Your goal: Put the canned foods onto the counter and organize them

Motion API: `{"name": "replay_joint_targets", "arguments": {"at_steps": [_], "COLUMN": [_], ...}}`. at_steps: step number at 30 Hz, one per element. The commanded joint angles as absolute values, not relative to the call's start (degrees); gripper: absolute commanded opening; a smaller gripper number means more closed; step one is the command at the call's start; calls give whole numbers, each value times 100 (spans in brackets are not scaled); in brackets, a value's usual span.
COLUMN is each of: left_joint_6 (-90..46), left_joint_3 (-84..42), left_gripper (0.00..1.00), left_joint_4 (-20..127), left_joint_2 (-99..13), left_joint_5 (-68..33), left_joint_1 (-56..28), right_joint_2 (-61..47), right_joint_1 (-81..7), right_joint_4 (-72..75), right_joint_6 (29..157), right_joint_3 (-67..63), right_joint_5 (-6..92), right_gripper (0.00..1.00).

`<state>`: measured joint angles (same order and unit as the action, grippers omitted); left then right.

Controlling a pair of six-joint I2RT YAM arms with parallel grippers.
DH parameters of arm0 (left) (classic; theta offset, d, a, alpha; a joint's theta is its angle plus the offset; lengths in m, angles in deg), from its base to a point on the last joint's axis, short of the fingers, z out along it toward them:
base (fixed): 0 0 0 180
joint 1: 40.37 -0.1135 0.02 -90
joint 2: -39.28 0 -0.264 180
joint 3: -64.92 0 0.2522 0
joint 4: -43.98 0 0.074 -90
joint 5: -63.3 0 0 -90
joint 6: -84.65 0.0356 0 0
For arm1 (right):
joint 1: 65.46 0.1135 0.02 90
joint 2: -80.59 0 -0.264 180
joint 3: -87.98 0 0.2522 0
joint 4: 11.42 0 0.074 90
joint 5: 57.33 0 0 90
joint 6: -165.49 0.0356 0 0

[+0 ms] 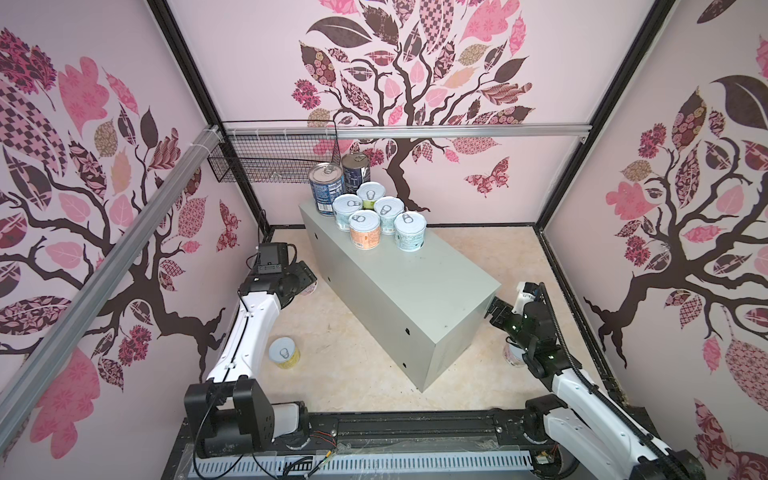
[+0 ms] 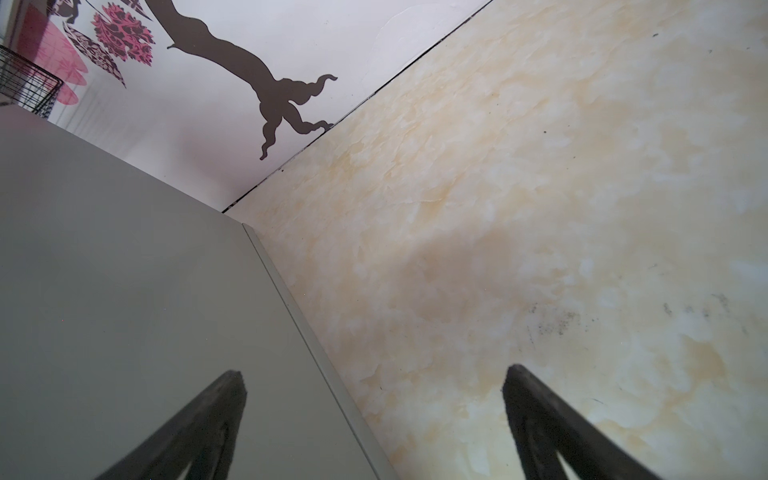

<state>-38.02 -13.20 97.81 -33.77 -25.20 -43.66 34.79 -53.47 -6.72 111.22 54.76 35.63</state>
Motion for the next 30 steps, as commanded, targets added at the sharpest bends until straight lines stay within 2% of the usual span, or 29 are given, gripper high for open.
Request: {"name": "replay_joint_targets", "arguments": {"at_steps": [1, 22, 25, 30], "left_joint_6": [-3763, -3515, -3428, -3259], "left_joint_3": [-1384, -1858, -2221, -2960], "left_gripper": [55, 54, 54, 54], "left_joint_4": [9754, 10597, 10844, 11211], "left_joint_2": [-2944, -1133, -1064, -1184], "left_joint_5": [-2411, -1579, -1766, -2464], "left_joint_1": [-4272, -3893, -3542, -2465], "right_joint_2": [3491, 3291, 3341, 3405], "right_joint_1": [-5296, -5294, -5298, -5298], "right_joint_4": [-502, 639, 800, 1021], "right_joint_6": [10995, 10635, 10608, 10592], "right_joint_3": [5153, 4057, 3900, 3651], "right_joint_5": [3618, 3913, 3908, 3932], "right_gripper": [100, 100, 100, 100]}}
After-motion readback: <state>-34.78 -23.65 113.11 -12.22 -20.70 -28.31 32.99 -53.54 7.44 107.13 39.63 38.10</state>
